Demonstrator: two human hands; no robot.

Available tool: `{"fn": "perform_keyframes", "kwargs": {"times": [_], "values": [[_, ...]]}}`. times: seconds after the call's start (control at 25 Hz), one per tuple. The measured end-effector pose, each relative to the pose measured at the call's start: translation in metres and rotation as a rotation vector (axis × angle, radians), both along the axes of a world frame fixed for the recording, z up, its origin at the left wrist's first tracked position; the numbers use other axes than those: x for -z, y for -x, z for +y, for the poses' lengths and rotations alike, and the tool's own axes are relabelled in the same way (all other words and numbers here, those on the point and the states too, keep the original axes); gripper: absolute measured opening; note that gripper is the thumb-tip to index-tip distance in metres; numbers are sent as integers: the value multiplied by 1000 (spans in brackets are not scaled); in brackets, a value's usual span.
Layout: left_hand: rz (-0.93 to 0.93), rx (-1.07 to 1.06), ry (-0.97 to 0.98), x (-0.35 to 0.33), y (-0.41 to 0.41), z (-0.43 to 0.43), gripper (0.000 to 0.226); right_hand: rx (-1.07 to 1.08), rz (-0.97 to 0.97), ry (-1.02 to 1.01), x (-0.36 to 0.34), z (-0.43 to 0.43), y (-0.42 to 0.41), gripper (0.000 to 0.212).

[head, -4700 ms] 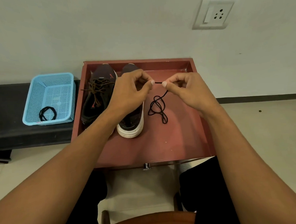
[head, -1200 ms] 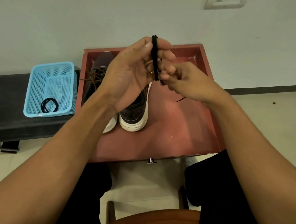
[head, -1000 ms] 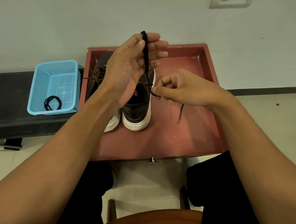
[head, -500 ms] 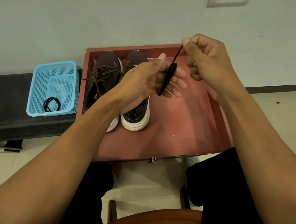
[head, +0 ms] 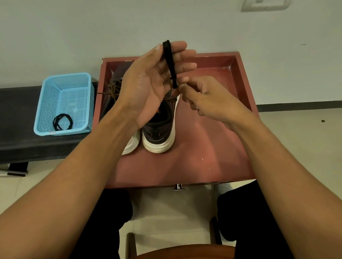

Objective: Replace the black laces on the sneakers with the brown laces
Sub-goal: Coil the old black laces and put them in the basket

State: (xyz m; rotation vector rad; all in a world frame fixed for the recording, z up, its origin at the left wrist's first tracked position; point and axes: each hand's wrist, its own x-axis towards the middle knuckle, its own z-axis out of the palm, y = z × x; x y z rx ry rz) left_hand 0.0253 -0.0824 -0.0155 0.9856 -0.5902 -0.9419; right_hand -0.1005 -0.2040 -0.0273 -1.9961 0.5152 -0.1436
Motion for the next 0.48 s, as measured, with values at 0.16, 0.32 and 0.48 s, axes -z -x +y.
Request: {"fn": "perform_keyframes", "kwargs": {"times": [0.16, 0.32, 0.48], "values": [[-71, -76, -25, 1, -1, 1, 43, -25, -20, -39, 0, 3, 1, 26], [-211, -116, -67, 5, 2, -1, 41, 62, -67, -141, -2, 7, -3, 27], [-285, -75, -108, 7, 8, -4, 38, 118, -127, -237, -4, 4, -3, 31]]}}
